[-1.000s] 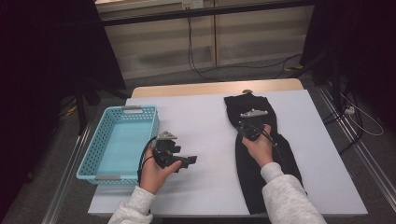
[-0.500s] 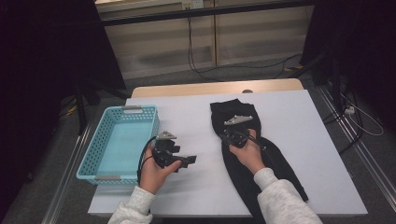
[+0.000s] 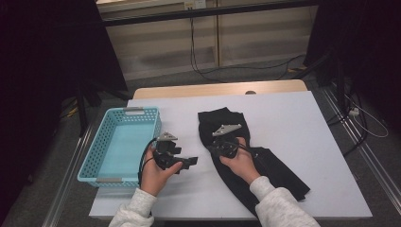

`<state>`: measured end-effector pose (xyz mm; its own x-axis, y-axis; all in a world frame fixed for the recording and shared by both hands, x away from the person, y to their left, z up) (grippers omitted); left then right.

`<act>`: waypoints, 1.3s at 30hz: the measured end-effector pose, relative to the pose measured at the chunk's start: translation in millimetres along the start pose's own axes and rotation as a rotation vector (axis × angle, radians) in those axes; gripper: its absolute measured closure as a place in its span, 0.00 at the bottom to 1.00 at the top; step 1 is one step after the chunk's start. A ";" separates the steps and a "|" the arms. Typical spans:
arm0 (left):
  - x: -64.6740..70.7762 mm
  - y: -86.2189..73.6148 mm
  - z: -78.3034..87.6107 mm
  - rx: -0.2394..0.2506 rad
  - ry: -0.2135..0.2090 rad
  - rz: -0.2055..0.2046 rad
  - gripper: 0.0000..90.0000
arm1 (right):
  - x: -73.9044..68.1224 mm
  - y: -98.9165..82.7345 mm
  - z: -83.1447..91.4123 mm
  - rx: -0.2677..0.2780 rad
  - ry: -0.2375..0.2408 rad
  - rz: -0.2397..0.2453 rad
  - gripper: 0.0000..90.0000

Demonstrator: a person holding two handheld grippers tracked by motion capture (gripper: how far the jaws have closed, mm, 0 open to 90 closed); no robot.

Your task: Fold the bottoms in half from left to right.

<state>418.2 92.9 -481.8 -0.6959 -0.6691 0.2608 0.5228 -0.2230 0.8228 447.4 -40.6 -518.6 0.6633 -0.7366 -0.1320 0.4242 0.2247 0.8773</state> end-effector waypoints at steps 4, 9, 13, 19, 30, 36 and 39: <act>-1.9 1.0 1.4 0.004 0.009 0.003 0.16 | -19.3 -2.5 -0.8 -0.009 0.073 0.016 0.94; -4.7 2.8 4.1 0.010 0.023 0.015 0.16 | -34.0 -4.7 4.6 -0.028 0.123 0.009 0.73; -4.2 3.2 3.8 0.008 0.023 0.012 0.15 | -29.0 -1.4 16.4 -0.035 0.088 0.023 0.52; -5.4 3.0 2.2 0.007 0.023 0.016 0.15 | -8.4 4.2 49.1 0.002 0.009 0.000 0.37; -8.4 5.7 -7.1 0.002 0.028 0.018 0.15 | 37.4 -21.2 109.3 0.014 -0.113 -0.033 0.33; -6.5 10.9 -12.6 0.003 0.015 0.009 0.15 | 60.2 -35.5 133.9 0.022 -0.189 -0.082 0.33; -6.1 12.9 -15.3 0.007 0.013 0.010 0.15 | 64.3 -39.7 142.4 0.025 -0.202 -0.092 0.34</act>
Point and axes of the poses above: each handheld gripper's, and its own axes: z roughly backward along the jaws, y roughly out of its top, x roughly to its right, the point moved 8 cm from there along -z, roughly forward along the jaws, and after that the axes turned 12 degrees about x, right-handed, at the moved point
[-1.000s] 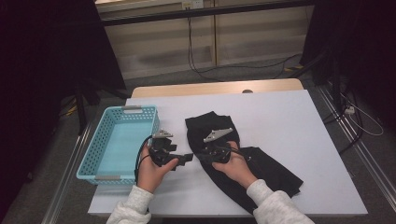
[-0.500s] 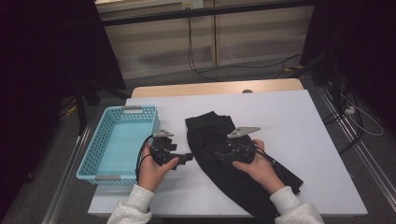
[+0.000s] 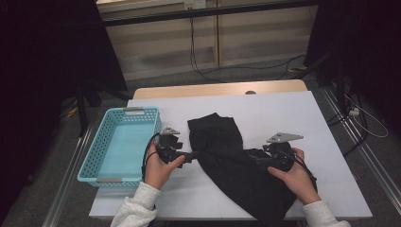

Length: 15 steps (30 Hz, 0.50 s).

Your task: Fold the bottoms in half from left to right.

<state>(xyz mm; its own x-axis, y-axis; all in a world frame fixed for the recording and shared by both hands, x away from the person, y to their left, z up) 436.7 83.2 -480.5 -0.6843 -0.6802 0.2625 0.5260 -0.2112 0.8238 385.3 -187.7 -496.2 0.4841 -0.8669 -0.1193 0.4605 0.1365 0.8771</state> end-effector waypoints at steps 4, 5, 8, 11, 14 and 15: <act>-0.3 2.9 -1.7 0.005 -0.002 0.000 0.15 | 13.0 -4.4 15.6 0.007 -0.037 -0.017 0.34; -0.7 3.6 -1.9 0.005 -0.003 0.000 0.15 | 13.0 -4.4 15.6 0.007 -0.037 -0.017 0.34; -0.3 5.5 -3.8 0.009 -0.003 0.000 0.15 | 21.3 -14.6 25.7 -0.002 -0.060 -0.039 0.34; 0.7 7.5 -5.1 0.011 -0.007 -0.002 0.15 | 25.0 -22.3 30.1 -0.017 -0.068 -0.048 0.36; 2.9 8.8 -7.0 0.009 -0.014 -0.008 0.15 | 27.0 -26.6 33.1 -0.022 -0.070 -0.054 0.37; 3.6 8.8 -8.1 0.009 -0.015 -0.013 0.15 | 27.7 -27.9 34.6 -0.025 -0.071 -0.056 0.38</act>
Point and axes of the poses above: each handheld gripper's, and its own axes: z roughly backward along the jaws, y roughly out of its top, x roughly to its right, the point moved 8 cm from there along -z, roughly forward along the jaws, and after that the axes turned 12 degrees about x, right-handed, at the moved point
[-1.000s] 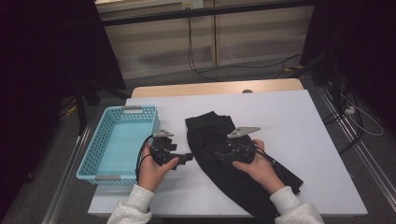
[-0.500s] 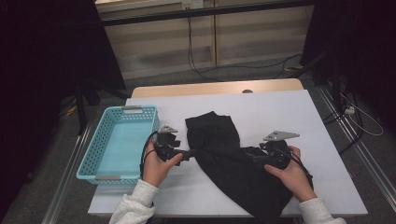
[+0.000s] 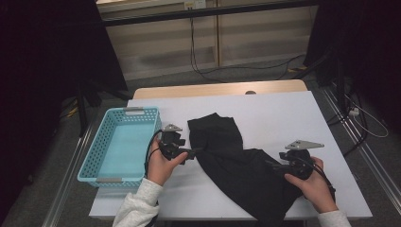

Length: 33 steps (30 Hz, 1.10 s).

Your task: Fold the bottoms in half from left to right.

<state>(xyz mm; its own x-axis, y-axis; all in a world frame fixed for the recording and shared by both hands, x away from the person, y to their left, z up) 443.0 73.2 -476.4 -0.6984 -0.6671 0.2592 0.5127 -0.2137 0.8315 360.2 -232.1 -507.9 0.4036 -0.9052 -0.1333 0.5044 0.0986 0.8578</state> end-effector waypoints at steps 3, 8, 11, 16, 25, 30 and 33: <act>1.5 -1.0 -2.8 -0.009 -0.004 -0.004 0.15 | 4.1 -1.8 4.7 0.001 -0.013 -0.002 0.38; 1.6 -1.3 -3.2 -0.010 -0.004 -0.003 0.15 | 10.0 -7.4 13.5 -0.004 -0.026 -0.017 0.43; 3.1 -0.8 -2.6 -0.008 -0.006 -0.004 0.15 | 12.1 -16.2 17.5 -0.025 -0.040 -0.019 0.48; 5.1 0.6 -1.4 -0.003 -0.008 -0.009 0.15 | 13.7 -19.9 24.4 -0.039 -0.041 -0.009 0.59; 5.9 0.9 -0.2 -0.002 -0.008 -0.010 0.15 | 6.7 -25.1 30.7 -0.059 -0.005 -0.036 0.98; 5.1 -0.9 -1.1 -0.010 -0.012 -0.006 0.15 | 20.5 -22.1 31.9 -0.050 -0.026 -0.039 0.99; 5.7 -1.5 -2.5 -0.009 -0.010 -0.005 0.15 | 40.3 -14.1 29.4 -0.012 -0.063 -0.049 0.99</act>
Point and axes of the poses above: each handheld gripper's, and its own axes: z roughly backward along the jaws, y roughly out of its top, x roughly to its right, the point moved 8 cm from there along -z, roughly forward along the jaws, and after that the axes turned 12 degrees about x, right-handed, at the moved point
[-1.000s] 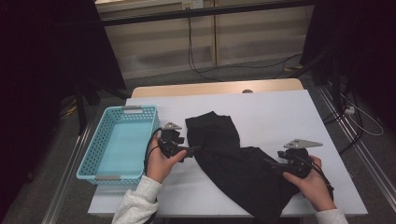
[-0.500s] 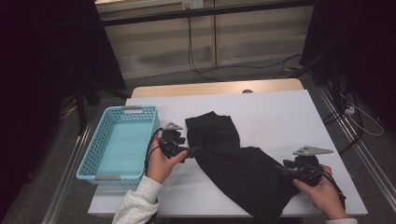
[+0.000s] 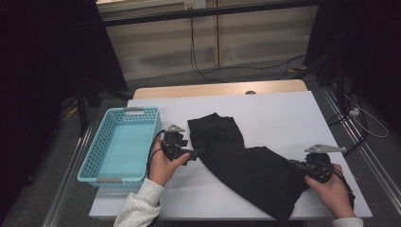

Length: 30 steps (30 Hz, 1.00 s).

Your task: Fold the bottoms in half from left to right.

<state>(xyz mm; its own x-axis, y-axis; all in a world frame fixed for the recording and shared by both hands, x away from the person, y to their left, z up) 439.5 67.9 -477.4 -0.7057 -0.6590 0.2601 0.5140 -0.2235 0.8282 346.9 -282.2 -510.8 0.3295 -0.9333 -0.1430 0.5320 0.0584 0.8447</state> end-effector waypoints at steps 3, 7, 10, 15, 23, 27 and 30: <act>0.9 -0.2 -0.9 -0.002 -0.002 -0.002 0.15 | 7.7 4.7 -3.9 0.026 -0.022 0.027 0.98; 0.4 -1.1 -0.9 -0.009 -0.003 -0.004 0.15 | 14.3 4.3 -2.8 0.024 -0.053 0.027 0.73; -0.3 -1.3 -0.2 -0.009 -0.001 -0.006 0.15 | 16.1 5.6 4.3 0.036 -0.066 0.023 0.70; -0.2 -0.2 1.6 -0.005 0.002 -0.009 0.15 | 12.2 1.0 27.1 0.043 -0.066 0.004 0.73; 2.7 0.4 -0.9 -0.004 -0.008 -0.009 0.15 | 7.0 -16.6 24.3 -0.028 -0.029 0.016 1.00; 1.5 -0.3 -2.0 -0.006 -0.002 -0.009 0.15 | 10.9 -11.9 22.0 -0.015 -0.049 0.022 1.00; 1.2 -1.7 -1.6 -0.012 -0.003 -0.011 0.15 | 23.4 -7.4 19.5 -0.009 -0.065 0.005 1.00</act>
<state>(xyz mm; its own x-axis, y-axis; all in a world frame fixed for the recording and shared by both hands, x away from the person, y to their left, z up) 438.5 66.4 -479.2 -0.7131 -0.6541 0.2522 0.5118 -0.2399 0.8250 335.4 -311.4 -510.4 0.2805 -0.9541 -0.1048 0.5378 0.0658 0.8405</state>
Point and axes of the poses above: each handheld gripper's, and its own axes: z roughly backward along the jaws, y roughly out of its top, x roughly to its right, the point moved 8 cm from there along -z, roughly forward along the jaws, and after that the axes turned 12 degrees about x, right-handed, at the moved point
